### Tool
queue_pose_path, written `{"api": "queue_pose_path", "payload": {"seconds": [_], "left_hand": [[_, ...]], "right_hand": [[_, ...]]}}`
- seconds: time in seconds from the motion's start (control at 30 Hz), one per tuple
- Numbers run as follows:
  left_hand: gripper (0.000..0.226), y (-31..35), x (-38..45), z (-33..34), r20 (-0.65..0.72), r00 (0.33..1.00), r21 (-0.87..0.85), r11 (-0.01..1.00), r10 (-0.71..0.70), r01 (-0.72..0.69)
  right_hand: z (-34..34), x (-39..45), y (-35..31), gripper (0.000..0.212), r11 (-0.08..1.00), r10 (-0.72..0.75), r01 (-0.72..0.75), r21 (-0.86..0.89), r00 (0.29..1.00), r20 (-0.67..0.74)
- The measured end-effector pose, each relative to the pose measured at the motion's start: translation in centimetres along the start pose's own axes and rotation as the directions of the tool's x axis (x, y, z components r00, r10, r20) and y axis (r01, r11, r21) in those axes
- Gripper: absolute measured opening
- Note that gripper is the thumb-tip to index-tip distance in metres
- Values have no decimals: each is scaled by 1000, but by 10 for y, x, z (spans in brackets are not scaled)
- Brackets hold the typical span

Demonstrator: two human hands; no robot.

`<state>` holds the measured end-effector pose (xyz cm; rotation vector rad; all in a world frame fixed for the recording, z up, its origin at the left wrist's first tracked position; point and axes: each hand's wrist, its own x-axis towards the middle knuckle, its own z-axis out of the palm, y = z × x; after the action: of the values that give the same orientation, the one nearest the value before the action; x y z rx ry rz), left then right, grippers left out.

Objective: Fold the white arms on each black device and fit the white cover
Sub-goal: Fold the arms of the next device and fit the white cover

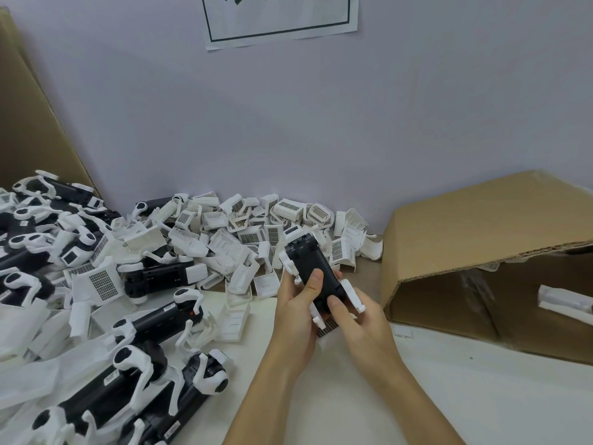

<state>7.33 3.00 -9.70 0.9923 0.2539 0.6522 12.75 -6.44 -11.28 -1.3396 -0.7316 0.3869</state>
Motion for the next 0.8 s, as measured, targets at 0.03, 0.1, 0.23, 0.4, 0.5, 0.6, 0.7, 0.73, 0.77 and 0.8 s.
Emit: {"api": "queue_pose_path", "payload": {"seconds": [0.03,0.1,0.23,0.4,0.5,0.6,0.7,0.73,0.77,0.8], "left_hand": [[45,0,0,0,-3,1000,6,1000,1,-1],[45,0,0,0,-10,1000,15,1000,4,-4],[42,0,0,1,-4,1000,0,1000,3,-3],[44,0,0,0,-21,1000,24,1000,1,0],[43,0,0,0,-23,1000,22,1000,5,-5],[44,1,0,1,-23,1000,19,1000,2,-1],[46,0,0,1,-24,1000,10,1000,-5,5],[46,1,-1,1,-20,1000,12,1000,-5,5],[46,1,-1,1,-17,1000,15,1000,-3,4],[46,0,-1,0,-14,1000,19,1000,-2,2]], "right_hand": [[0,0,0,27,1000,-2,2,-6,1000,-4],[0,1,1,28,1000,-1,1,-12,1000,-8],[-1,1,1,32,1000,7,-7,-12,1000,0],[-3,2,2,32,1000,7,-7,-13,1000,18],[-3,2,2,27,1000,4,-4,-3,1000,28],[-3,2,4,25,1000,6,-5,-27,1000,26],[-4,2,5,28,998,-3,4,-64,1000,15],[-4,1,4,30,997,-8,9,-70,1000,14],[-4,1,4,30,998,-11,11,-69,1000,12],[-4,1,3,30,998,-15,16,-67,1000,10]]}}
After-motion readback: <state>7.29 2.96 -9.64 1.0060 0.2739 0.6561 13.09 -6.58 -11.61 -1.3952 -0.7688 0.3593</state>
